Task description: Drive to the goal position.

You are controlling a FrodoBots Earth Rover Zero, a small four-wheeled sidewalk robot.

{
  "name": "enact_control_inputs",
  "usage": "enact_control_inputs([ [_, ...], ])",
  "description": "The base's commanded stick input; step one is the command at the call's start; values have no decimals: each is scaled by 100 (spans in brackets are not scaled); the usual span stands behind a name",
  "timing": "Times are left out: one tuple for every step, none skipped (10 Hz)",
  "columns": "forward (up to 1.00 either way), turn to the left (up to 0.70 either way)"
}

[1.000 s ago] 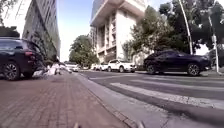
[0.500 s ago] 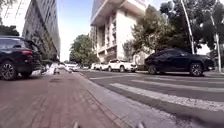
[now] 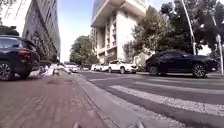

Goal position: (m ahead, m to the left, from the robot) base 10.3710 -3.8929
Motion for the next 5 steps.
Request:
enact_control_inputs([
  [45,27],
  [45,22],
  [45,5],
  [45,0],
  [45,0],
])
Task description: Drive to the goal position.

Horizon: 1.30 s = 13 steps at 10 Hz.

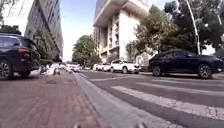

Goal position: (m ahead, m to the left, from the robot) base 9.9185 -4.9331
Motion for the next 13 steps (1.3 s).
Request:
enact_control_inputs([
  [45,0],
  [45,0],
  [45,0],
  [45,0],
  [45,0],
  [45,0],
  [45,0],
  [45,0],
  [45,0],
  [45,0],
  [45,0],
  [45,0],
  [45,0],
])
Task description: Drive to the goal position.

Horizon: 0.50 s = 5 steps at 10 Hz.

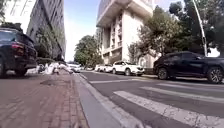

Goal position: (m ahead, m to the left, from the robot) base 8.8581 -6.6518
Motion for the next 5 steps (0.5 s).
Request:
enact_control_inputs([
  [45,0],
  [45,0],
  [45,0],
  [45,0],
  [45,0],
])
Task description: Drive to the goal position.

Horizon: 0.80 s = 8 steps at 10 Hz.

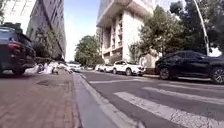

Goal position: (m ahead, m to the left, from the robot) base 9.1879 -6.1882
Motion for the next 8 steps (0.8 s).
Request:
enact_control_inputs([
  [45,0],
  [45,0],
  [45,0],
  [45,0],
  [45,0],
  [45,0],
  [45,0],
  [45,0],
])
